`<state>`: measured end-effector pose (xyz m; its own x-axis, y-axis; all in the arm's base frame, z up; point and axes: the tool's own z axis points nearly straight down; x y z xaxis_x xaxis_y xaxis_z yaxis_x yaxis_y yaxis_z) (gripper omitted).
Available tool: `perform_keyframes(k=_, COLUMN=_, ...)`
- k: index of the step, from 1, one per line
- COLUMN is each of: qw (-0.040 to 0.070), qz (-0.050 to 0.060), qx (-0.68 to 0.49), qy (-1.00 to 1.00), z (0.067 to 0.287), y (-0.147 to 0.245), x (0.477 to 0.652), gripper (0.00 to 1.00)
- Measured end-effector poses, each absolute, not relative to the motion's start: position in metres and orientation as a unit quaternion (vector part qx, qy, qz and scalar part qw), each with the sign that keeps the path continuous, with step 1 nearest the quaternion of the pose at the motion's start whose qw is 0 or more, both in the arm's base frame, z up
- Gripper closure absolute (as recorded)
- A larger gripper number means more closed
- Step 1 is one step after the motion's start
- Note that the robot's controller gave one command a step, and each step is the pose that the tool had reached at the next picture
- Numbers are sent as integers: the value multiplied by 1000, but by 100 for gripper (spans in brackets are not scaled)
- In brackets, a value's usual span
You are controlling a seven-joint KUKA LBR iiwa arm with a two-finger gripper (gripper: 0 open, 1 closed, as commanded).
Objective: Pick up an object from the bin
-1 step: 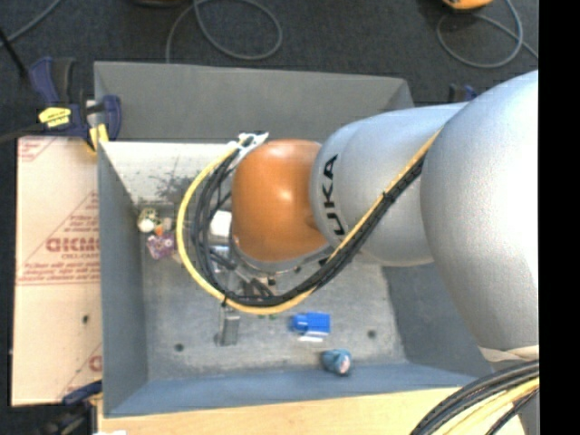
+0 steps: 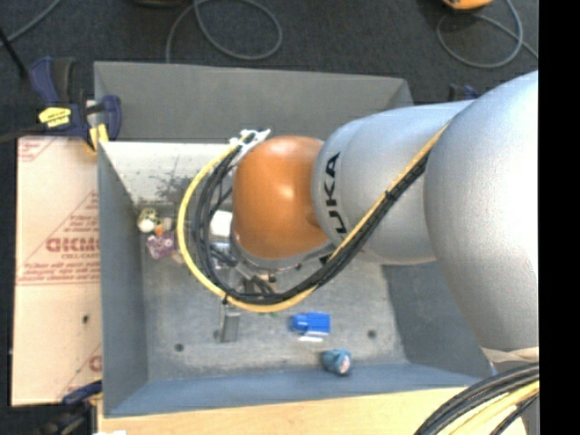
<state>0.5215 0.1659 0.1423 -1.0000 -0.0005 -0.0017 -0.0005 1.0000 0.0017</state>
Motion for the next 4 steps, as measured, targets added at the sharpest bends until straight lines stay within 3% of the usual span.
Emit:
perform_keyframes(k=1, qw=-2, qz=1, qx=-49, qy=999, z=156, y=141, x=507, gripper=0)
perform_keyframes(k=2, qw=0, qz=0, qx=-64, qy=998, z=198, y=123, x=511, gripper=0)
perform_keyframes(k=3, qw=3, qz=1, qx=-13, qy=1000, z=197, y=111, x=505, gripper=0)
perform_keyframes(k=4, qw=1, qz=0, qx=-119, qy=993, z=173, y=66, x=501, gripper=0)
